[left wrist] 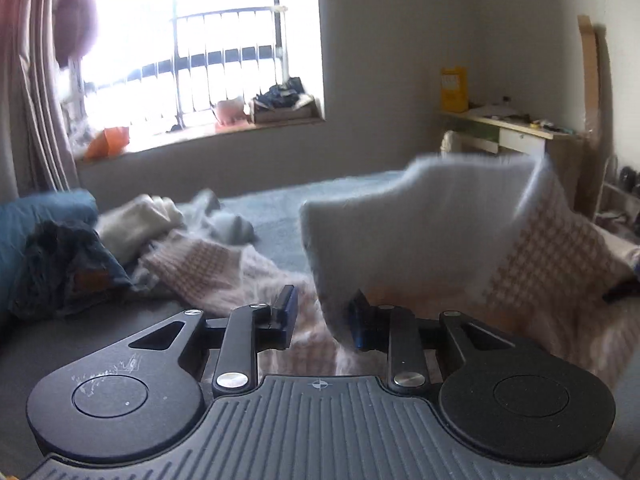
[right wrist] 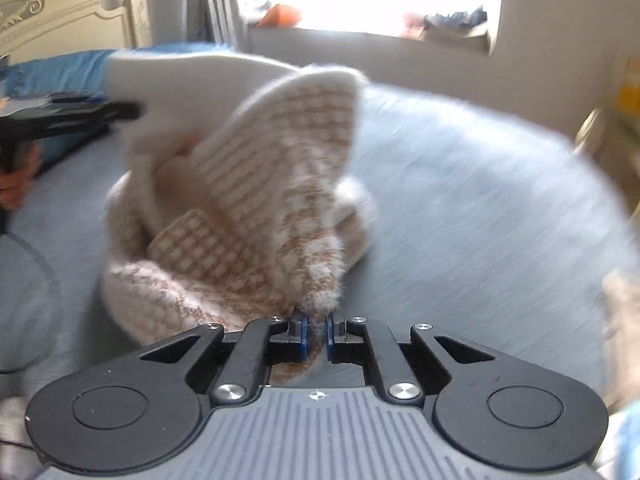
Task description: Fold clothes
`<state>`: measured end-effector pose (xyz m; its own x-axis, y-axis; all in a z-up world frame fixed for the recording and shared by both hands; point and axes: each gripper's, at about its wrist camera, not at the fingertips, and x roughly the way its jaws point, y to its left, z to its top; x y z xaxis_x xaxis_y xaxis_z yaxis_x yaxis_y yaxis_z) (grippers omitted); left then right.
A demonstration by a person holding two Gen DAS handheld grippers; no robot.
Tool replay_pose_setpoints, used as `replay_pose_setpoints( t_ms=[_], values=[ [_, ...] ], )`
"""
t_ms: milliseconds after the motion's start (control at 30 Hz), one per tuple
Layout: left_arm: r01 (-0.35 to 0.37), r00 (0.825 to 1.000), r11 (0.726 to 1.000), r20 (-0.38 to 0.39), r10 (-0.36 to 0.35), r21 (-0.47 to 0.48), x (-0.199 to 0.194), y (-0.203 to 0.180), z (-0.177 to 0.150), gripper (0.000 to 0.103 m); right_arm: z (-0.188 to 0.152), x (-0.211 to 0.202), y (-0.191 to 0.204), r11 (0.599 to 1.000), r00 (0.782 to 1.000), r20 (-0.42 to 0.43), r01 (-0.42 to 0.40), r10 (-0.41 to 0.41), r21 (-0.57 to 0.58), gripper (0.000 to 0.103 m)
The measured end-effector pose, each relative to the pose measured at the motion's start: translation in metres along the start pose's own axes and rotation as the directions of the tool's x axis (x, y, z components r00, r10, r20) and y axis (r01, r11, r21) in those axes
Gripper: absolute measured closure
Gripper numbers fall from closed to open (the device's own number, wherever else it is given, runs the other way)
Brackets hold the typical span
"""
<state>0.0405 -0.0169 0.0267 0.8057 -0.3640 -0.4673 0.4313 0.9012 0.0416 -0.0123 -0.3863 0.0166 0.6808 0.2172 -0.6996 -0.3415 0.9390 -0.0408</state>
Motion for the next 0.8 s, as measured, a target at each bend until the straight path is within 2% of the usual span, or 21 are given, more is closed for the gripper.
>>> replay_pose_setpoints(
  t_ms=[67, 133, 167, 233, 300, 400, 600, 667, 733, 767, 800],
  values=[
    [0.025, 0.997, 0.999, -0.071, -0.028, -0.034, 0.017, -0.001, -0.012, 0.075, 0.001, 0.005, -0.012, 0.998, 0.998, 0.006, 0.063, -0.063, -0.021, 0.094],
    [0.047, 0.990, 0.996, -0.129, -0.057, -0.078, 0.034, -0.003, -0.022, 0.075, -0.005, 0.024, -0.024, 0.996, 0.995, -0.048, 0.088, -0.086, 0.034, 0.088],
    [0.058, 0.987, 0.993, -0.143, -0.073, -0.106, 0.040, -0.002, -0.028, 0.075, -0.010, 0.036, -0.030, 0.993, 0.992, -0.085, 0.096, -0.090, 0.074, 0.087],
    [0.076, 0.986, 0.987, -0.139, -0.095, -0.138, 0.044, -0.003, -0.030, 0.071, -0.017, 0.051, -0.034, 0.983, 0.986, -0.133, 0.122, -0.103, 0.140, 0.079],
    [0.076, 0.985, 0.989, -0.147, -0.095, -0.131, 0.046, -0.005, -0.029, 0.066, -0.017, 0.050, -0.027, 0.978, 0.986, -0.118, 0.138, -0.120, 0.156, 0.074],
    [0.071, 0.980, 0.990, -0.177, -0.093, -0.125, 0.053, -0.006, -0.027, 0.055, -0.005, 0.042, -0.013, 0.981, 0.991, -0.077, 0.118, -0.107, 0.156, 0.058],
    [0.027, 0.967, 0.985, -0.245, -0.069, -0.169, 0.077, -0.008, -0.029, 0.047, 0.018, 0.026, 0.014, 0.985, 0.997, 0.007, 0.079, -0.080, 0.153, 0.050],
    [-0.001, 0.961, 0.979, -0.272, -0.055, -0.202, 0.085, -0.008, -0.031, 0.047, 0.026, 0.021, 0.023, 0.986, 0.997, 0.034, 0.065, -0.071, 0.151, 0.044],
    [-0.017, 0.962, 0.977, -0.270, -0.042, -0.211, 0.087, -0.008, -0.031, 0.049, 0.033, 0.033, 0.034, 0.989, 0.999, 0.018, 0.028, -0.031, 0.142, 0.042],
    [-0.021, 0.964, 0.976, -0.264, -0.037, -0.215, 0.086, -0.008, -0.031, 0.052, 0.040, 0.044, 0.040, 0.992, 1.000, 0.000, 0.017, -0.017, 0.129, 0.041],
    [-0.025, 0.966, 0.975, -0.257, -0.033, -0.222, 0.085, -0.007, -0.031, 0.059, 0.044, 0.056, 0.048, 0.994, 1.000, -0.020, 0.016, -0.014, 0.110, 0.039]
  ],
)
